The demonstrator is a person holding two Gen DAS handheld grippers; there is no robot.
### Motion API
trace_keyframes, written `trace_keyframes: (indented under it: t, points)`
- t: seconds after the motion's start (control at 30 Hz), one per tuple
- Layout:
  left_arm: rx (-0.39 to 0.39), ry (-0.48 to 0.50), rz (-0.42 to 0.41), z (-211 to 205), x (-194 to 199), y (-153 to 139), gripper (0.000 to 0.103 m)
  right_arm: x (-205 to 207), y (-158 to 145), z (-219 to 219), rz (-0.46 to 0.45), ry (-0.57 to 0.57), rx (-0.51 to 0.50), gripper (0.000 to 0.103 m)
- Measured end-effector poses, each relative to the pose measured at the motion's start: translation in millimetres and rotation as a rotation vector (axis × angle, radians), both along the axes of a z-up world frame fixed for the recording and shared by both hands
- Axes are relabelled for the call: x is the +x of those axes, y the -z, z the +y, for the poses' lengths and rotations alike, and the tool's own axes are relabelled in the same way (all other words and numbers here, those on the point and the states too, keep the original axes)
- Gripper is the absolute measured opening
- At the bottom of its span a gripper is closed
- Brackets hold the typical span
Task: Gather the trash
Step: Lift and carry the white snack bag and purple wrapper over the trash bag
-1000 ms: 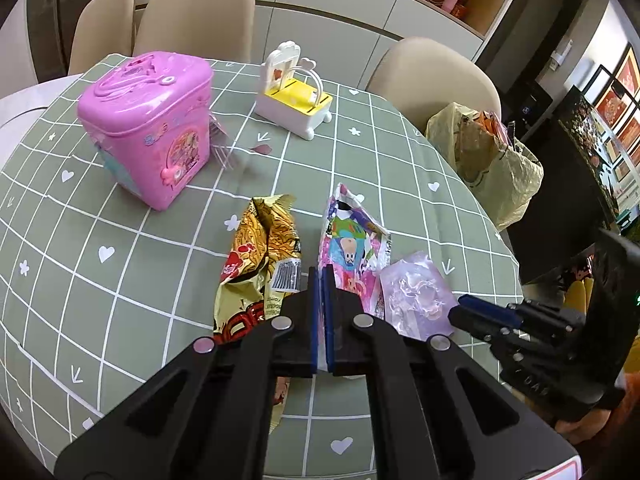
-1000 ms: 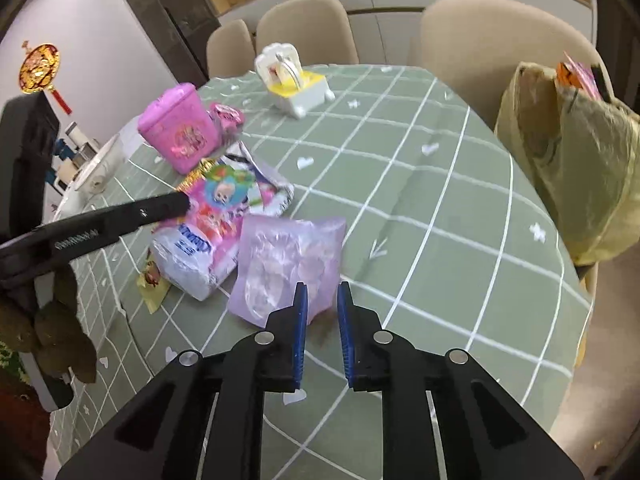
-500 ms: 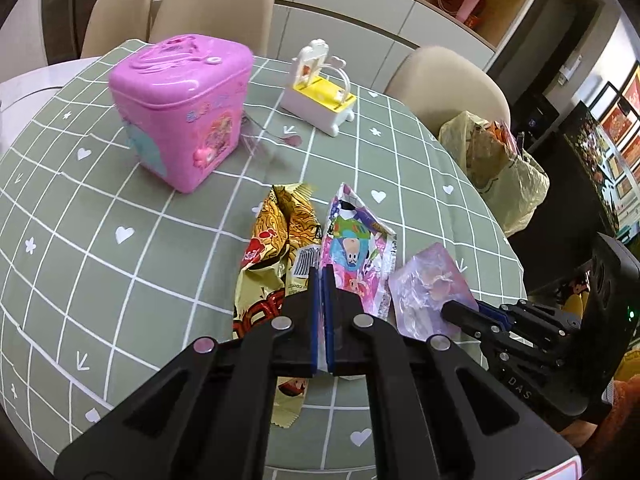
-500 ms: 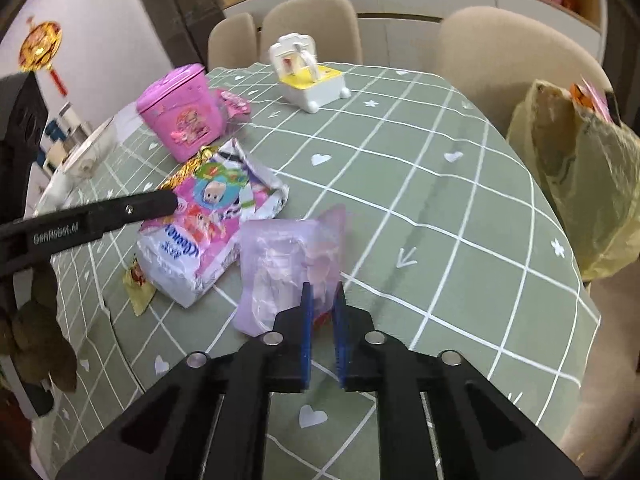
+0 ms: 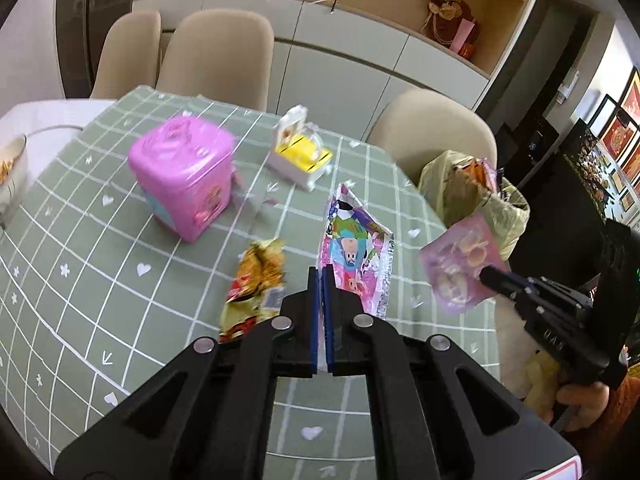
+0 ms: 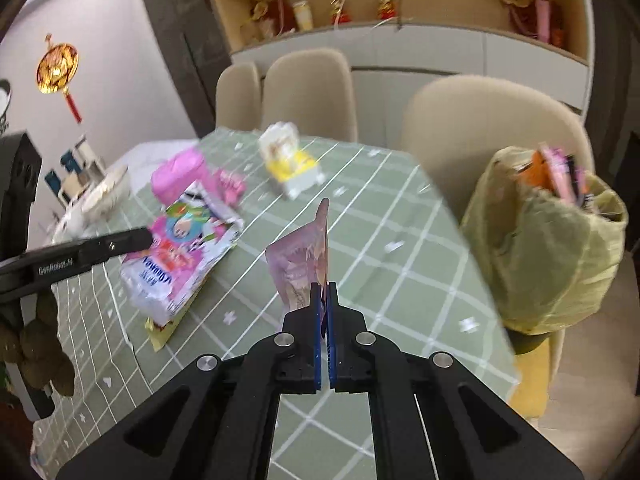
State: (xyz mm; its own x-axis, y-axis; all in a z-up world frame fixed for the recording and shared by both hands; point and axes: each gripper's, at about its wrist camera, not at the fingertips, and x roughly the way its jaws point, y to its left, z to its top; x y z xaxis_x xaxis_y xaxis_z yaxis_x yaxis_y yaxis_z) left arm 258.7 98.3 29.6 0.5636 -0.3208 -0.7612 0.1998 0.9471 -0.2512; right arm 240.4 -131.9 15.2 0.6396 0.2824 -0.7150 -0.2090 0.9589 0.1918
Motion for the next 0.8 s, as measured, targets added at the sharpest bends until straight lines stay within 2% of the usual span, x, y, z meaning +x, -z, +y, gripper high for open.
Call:
trace_keyframes:
  t: [0.27, 0.5, 0.67, 0.8]
  points:
    - [0.017, 0.051, -0.067, -79.9, -5.3, -41.7, 0.002, -11.8, -34.7, -81.0, -0.098, 0.07, 0.013, 0.005]
    - [0.032, 0.135, -0.099, -167.2, 14.6, -58.7, 0.002, -5.5, -59.8, -165.3, -0.157, 0.135, 0.002, 0.005]
    - [-0.01, 0.165, -0.105, -213.0, 41.3, -68.4, 0.002, 14.7, -75.5, -221.6, -0.19, 0.182, 0.006, 0.005]
    - [-0.083, 0.176, -0.081, -247.2, 76.0, -67.3, 0.002, 35.8, -78.2, -261.3, -0.194, 0.214, 0.008, 0.005]
